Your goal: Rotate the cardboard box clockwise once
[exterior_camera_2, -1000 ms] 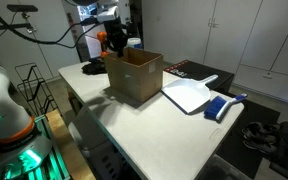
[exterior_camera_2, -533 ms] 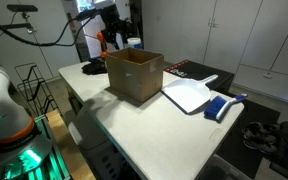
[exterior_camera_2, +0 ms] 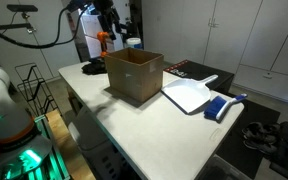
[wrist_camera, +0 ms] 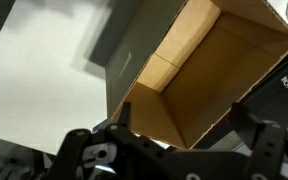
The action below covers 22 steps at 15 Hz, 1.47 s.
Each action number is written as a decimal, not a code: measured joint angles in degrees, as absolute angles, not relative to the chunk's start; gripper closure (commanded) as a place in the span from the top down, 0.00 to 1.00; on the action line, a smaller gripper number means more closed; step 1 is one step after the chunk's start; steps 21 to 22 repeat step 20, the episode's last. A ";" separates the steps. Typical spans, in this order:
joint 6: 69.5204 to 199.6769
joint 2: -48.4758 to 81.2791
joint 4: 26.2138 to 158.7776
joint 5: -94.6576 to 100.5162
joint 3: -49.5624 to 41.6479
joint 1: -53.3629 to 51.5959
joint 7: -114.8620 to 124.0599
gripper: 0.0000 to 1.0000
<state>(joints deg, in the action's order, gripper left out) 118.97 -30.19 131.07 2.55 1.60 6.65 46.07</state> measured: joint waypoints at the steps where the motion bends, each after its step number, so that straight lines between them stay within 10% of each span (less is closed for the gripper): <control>1: 118.59 -30.13 130.85 2.55 1.60 6.65 42.89 1.00; 22: 108.08 -30.49 124.33 7.33 2.13 3.95 5.45 1.00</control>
